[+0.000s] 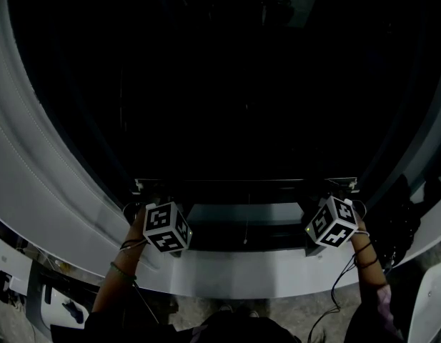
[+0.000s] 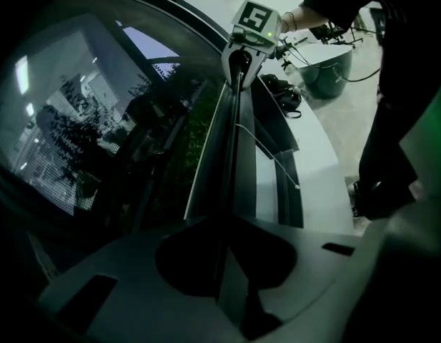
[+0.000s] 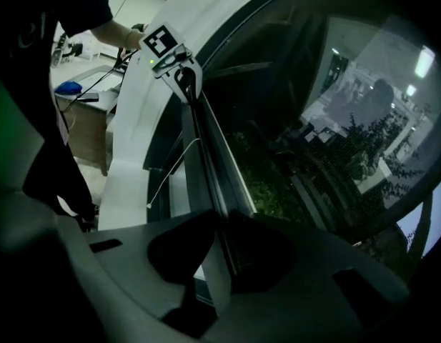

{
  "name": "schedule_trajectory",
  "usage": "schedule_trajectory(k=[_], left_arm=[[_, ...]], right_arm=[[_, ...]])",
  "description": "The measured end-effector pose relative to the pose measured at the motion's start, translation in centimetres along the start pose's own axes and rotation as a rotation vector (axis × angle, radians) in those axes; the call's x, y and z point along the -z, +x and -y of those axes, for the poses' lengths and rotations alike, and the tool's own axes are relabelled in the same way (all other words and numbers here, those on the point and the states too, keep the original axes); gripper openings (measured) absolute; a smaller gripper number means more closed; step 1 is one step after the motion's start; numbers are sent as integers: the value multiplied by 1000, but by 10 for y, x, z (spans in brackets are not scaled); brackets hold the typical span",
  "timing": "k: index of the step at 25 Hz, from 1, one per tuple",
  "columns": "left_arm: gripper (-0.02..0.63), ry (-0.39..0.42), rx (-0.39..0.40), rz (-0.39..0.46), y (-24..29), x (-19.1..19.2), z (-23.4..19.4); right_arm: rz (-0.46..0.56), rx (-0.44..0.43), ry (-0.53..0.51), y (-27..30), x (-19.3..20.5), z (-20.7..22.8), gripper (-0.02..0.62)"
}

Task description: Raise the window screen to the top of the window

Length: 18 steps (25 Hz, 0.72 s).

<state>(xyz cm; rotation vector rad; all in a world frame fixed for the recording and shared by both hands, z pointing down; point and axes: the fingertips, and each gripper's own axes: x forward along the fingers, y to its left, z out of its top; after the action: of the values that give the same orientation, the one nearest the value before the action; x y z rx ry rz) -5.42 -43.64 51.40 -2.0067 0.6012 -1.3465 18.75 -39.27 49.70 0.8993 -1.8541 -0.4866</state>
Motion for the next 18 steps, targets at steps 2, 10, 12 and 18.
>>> schedule_trajectory(k=[2, 10, 12, 18], left_arm=[[46, -17, 25, 9, 0, -1, 0], [46, -37, 34, 22, 0, -1, 1], [46, -28, 31, 15, 1, -2, 0], [41, -7, 100, -25, 3, -1, 3]], right_arm=[[-26, -31, -14, 4, 3, -3, 72], [-58, -122, 19, 7, 7, -4, 52], [-56, -163, 58, 6, 7, -1, 37], [-190, -105, -142, 11, 8, -6, 31]])
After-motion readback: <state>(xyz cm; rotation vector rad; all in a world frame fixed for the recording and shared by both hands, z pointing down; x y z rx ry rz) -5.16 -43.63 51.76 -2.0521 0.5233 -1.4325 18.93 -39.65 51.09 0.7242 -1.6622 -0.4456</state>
